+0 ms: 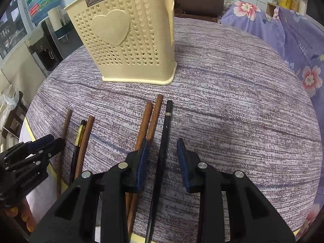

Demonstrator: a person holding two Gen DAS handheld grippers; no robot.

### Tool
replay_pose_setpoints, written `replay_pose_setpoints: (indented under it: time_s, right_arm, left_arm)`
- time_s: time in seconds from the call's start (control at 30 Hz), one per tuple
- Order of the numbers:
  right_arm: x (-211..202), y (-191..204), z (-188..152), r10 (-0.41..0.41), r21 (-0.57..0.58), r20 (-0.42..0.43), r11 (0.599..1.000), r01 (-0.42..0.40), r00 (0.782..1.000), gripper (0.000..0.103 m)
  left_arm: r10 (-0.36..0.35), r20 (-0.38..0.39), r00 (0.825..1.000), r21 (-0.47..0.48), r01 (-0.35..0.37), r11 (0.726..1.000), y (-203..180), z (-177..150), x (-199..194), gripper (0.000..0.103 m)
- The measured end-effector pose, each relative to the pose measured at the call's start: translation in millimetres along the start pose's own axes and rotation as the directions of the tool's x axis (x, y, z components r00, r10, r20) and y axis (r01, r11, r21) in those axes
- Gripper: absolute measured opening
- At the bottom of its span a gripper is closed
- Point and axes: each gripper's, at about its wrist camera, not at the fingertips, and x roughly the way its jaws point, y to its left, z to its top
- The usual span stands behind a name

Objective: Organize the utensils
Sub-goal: 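Grasp a brown chopstick with left tool while right tool grasps a black chopstick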

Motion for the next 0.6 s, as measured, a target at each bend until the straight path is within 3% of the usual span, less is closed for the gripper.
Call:
replay_pose_setpoints:
  time_s: [0.47, 0.6]
  right_arm:
    - [10, -2, 12, 0.031, 0.059, -0.005, 0.998, -0.031, 0.999, 0.020]
    - [-1, -8, 11, 0.062, 0.080, 0.033, 0.995, -0.064, 0.998, 0.020]
  left_arm:
    - [0.025, 0.010, 1.000, 0.010, -0.025, 1.000, -3, 17, 12, 0.022]
    - [0.016, 0.009, 1.000, 0.007, -0.016, 1.000, 0, 19, 13, 0.021]
